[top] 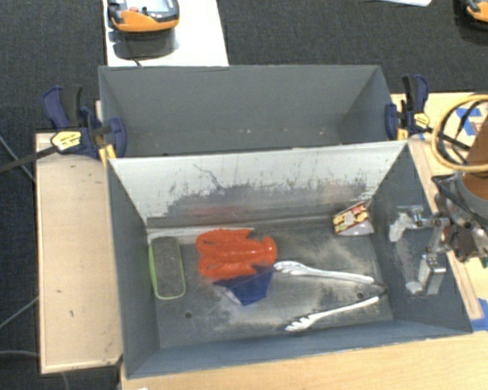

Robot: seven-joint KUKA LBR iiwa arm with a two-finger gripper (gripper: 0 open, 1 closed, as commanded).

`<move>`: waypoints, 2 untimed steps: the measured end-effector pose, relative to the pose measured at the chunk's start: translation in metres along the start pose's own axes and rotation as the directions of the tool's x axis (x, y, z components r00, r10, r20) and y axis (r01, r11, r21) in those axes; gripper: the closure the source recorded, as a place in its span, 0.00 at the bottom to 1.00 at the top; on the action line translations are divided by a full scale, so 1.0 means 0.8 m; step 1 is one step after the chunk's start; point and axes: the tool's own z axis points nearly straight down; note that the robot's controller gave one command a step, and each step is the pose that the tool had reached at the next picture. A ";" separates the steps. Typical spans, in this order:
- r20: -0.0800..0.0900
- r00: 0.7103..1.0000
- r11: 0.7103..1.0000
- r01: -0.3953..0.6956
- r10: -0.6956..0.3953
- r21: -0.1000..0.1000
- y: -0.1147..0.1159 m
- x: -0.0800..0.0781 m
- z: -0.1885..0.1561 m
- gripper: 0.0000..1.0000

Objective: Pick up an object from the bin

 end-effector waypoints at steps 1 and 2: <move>0.007 1.000 1.000 0.005 -0.005 0.001 0.001 -0.002 -0.004 0.00; 0.010 0.991 0.992 0.130 -0.130 0.003 0.023 -0.006 0.083 0.00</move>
Offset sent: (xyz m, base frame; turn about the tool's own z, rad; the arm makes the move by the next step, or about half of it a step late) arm 0.0072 0.0457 -0.1690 -0.3167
